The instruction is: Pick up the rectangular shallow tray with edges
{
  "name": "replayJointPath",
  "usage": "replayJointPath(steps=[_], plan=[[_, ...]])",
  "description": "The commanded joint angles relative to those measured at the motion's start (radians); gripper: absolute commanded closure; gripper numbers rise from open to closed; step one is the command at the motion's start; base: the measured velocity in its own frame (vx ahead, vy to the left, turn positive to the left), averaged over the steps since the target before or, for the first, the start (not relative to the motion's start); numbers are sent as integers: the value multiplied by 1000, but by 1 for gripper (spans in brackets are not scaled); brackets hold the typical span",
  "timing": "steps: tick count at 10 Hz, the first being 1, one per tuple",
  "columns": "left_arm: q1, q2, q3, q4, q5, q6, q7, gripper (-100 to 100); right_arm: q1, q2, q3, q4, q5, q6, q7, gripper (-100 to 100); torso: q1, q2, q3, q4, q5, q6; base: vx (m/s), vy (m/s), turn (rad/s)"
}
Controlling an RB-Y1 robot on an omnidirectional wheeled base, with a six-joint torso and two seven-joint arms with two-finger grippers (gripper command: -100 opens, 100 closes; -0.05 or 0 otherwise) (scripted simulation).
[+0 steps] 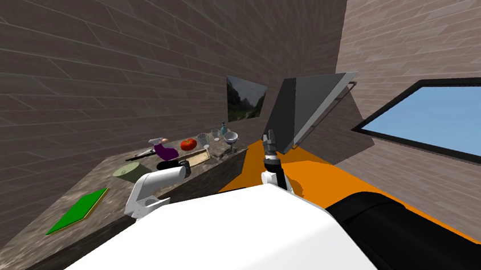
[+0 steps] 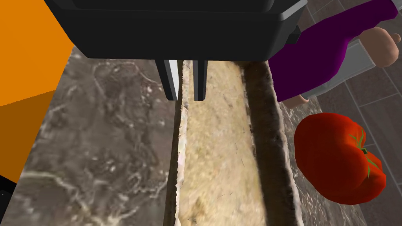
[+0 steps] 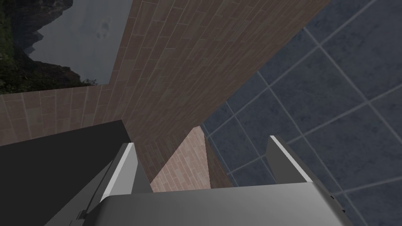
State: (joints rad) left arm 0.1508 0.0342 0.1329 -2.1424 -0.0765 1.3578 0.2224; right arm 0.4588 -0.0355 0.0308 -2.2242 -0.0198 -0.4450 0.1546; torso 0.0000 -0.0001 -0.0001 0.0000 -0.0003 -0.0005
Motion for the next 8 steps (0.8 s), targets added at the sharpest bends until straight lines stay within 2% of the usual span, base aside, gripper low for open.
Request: replayJointPath(steps=[1,2,3,6,7,8], plan=[[0,0,0,0,0,0,0,100,0,0,0,0,0,0,0,0,0,0,0,0,0,0,0,0,0],[0,0,0,0,0,0,0,0,0,0,0,0,0,0,0,0,0,0,0,0,0,0,0,0,0],[5,2,0,-33,2,28,-1,100,0,0,0,0,0,0,0,0,0,0,0,0,0,0,-15,-4,-25],[13,3,-1,-78,2,67,0,100,0,0,0,0,0,0,0,0,-1,3,2,1,-1,0,-20,-6,-14],[9,1,-3,-62,-1,53,1,100,0,0,0,0,0,0,0,0,-1,3,2,1,-1,0,-8,-3,-3],[9,1,-4,-63,-1,56,1,0,0,0,0,0,0,0,0,0,-1,2,2,1,-1,-1,0,0,0]])
